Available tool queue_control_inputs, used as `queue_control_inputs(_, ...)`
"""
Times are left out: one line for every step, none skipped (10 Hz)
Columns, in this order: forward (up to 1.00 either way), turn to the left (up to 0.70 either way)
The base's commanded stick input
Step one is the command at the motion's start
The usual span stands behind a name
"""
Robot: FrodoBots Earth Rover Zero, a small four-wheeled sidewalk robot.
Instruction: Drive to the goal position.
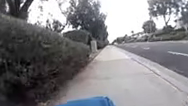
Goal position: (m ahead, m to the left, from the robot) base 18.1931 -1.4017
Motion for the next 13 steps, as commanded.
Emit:
queue_control_inputs(1.00,0.00)
queue_control_inputs(1.00,0.00)
queue_control_inputs(1.00,-0.11)
queue_control_inputs(1.00,-0.27)
queue_control_inputs(1.00,-0.27)
queue_control_inputs(1.00,-0.03)
queue_control_inputs(1.00,0.00)
queue_control_inputs(1.00,0.00)
queue_control_inputs(1.00,0.00)
queue_control_inputs(1.00,0.00)
queue_control_inputs(1.00,0.00)
queue_control_inputs(1.00,0.00)
queue_control_inputs(1.00,0.00)
